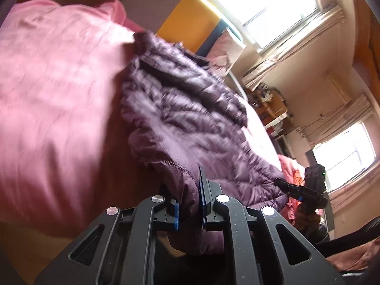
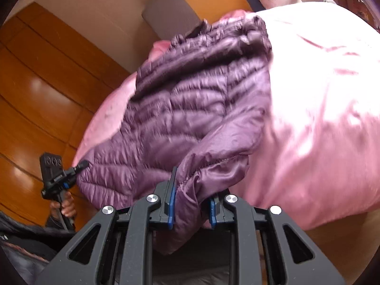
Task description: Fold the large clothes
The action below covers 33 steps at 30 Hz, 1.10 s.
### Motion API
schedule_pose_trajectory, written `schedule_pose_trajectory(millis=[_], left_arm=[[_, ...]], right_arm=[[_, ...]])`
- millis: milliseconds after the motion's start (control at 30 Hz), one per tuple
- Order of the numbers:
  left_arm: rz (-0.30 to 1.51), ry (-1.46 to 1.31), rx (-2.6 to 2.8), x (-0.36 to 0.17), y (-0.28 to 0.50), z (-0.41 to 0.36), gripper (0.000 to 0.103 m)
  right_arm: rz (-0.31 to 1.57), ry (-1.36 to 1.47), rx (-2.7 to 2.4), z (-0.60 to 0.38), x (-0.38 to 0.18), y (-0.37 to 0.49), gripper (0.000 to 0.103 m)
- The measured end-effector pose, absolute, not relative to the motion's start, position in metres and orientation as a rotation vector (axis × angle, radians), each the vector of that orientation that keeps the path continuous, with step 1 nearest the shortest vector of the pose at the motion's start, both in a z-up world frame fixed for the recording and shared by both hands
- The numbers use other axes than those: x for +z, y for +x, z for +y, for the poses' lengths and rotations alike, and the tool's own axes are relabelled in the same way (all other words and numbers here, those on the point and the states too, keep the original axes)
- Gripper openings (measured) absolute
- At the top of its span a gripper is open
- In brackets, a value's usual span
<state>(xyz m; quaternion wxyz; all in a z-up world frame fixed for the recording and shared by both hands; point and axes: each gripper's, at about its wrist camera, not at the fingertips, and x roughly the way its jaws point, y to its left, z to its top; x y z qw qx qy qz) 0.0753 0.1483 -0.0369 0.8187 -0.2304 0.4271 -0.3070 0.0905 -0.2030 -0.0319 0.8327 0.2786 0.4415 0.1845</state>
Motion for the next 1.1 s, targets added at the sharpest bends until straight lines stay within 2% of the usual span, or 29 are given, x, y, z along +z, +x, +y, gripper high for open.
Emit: schedule_pose_trajectory(millis=[200, 400, 533, 600, 733, 800, 833, 867, 900, 933, 1100], left_arm=[[0.855, -0.539, -0.7, -0.013, 0.114, 0.141, 0.012], [0.881, -0.587, -0.655, -0.018, 0.172, 0.133, 0.012], [0.924, -0.582, -0.595, -0.03, 0.206, 0.125, 0.012], [0.949, -0.597, -0.574, -0.036, 0.221, 0.122, 0.016], [0.967, -0.61, -0.534, -0.038, 0.244, 0.119, 0.023], [0.979, -0.657, -0.527, -0.039, 0.251, 0.126, 0.039], [0.976, -0.683, -0.52, -0.039, 0.252, 0.131, 0.045], [0.962, -0.711, -0.505, -0.038, 0.253, 0.138, 0.057], [0.939, -0.732, -0.482, -0.037, 0.252, 0.145, 0.069], [0.925, -0.747, -0.456, -0.036, 0.251, 0.15, 0.072], [0.916, -0.716, -0.379, -0.048, 0.247, 0.167, 0.075]], right_arm=[[0.853, 0.728, 0.315, -0.231, -0.025, 0.124, 0.02], [0.847, 0.782, 0.246, -0.243, -0.036, 0.171, 0.021], [0.845, 0.794, 0.235, -0.245, -0.038, 0.198, 0.027], [0.843, 0.796, 0.228, -0.247, -0.038, 0.21, 0.031], [0.841, 0.833, 0.221, -0.254, -0.042, 0.233, 0.045], [0.841, 0.873, 0.236, -0.257, -0.044, 0.243, 0.06], [0.83, 0.907, 0.248, -0.26, -0.045, 0.247, 0.077], [0.814, 0.923, 0.25, -0.261, -0.044, 0.25, 0.092], [0.796, 0.927, 0.242, -0.263, -0.042, 0.25, 0.096], [0.776, 0.924, 0.236, -0.264, -0.039, 0.25, 0.098], [0.753, 0.88, 0.214, -0.267, -0.039, 0.234, 0.101]])
